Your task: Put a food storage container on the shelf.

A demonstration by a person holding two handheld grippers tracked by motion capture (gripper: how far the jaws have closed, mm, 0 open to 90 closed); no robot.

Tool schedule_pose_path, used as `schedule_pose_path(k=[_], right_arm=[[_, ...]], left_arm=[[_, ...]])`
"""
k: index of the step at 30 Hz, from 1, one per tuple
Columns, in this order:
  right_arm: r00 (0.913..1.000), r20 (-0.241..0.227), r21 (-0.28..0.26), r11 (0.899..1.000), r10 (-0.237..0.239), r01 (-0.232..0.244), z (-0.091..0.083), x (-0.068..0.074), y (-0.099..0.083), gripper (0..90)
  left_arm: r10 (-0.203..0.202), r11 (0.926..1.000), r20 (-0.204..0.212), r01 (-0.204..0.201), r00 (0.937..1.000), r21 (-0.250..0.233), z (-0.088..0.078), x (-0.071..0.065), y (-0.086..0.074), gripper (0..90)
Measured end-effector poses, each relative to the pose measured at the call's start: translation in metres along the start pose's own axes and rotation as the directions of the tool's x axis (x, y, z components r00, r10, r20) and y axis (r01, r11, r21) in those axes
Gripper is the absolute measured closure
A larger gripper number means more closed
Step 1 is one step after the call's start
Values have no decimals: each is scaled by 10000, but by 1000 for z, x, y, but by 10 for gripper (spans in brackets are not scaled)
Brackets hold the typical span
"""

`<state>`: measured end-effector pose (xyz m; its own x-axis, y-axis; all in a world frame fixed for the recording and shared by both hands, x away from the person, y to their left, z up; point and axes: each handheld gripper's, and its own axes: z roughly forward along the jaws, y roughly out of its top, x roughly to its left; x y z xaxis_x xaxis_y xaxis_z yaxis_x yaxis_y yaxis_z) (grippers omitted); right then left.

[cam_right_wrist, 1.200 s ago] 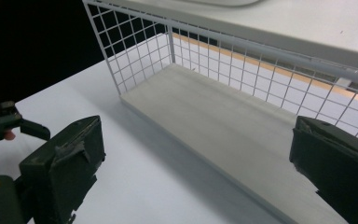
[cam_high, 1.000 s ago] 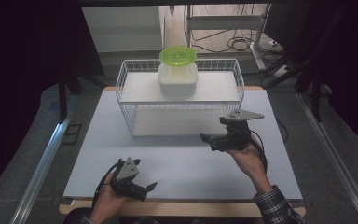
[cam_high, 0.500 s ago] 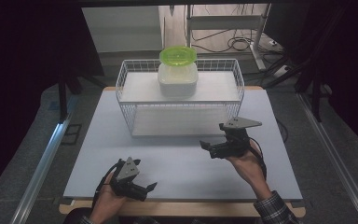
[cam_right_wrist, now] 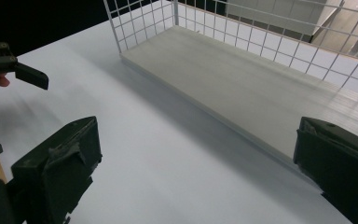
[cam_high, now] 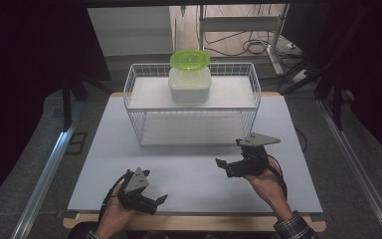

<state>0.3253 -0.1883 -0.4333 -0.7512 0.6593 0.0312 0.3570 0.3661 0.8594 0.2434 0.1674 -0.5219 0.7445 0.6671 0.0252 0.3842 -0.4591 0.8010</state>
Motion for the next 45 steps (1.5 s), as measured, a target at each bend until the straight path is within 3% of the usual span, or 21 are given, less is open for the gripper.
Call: schedule_pose_path(k=[9,23,45], right_arm=[[10000,34,-5,10000,61,-61,-4,-1,-14,5],[9986,531,297,9995,64,-80,-13,-9,-42,0],[9960,892,761,9970,37,-105,-16,-18,-67,0]], left_arm=[[22,10000,-13,-22,10000,37,0,0,0,0],[-1,10000,-13,1,10000,99,1,0,-1,0],[-29,9997,9,29,10000,231,3,1,-2,0]])
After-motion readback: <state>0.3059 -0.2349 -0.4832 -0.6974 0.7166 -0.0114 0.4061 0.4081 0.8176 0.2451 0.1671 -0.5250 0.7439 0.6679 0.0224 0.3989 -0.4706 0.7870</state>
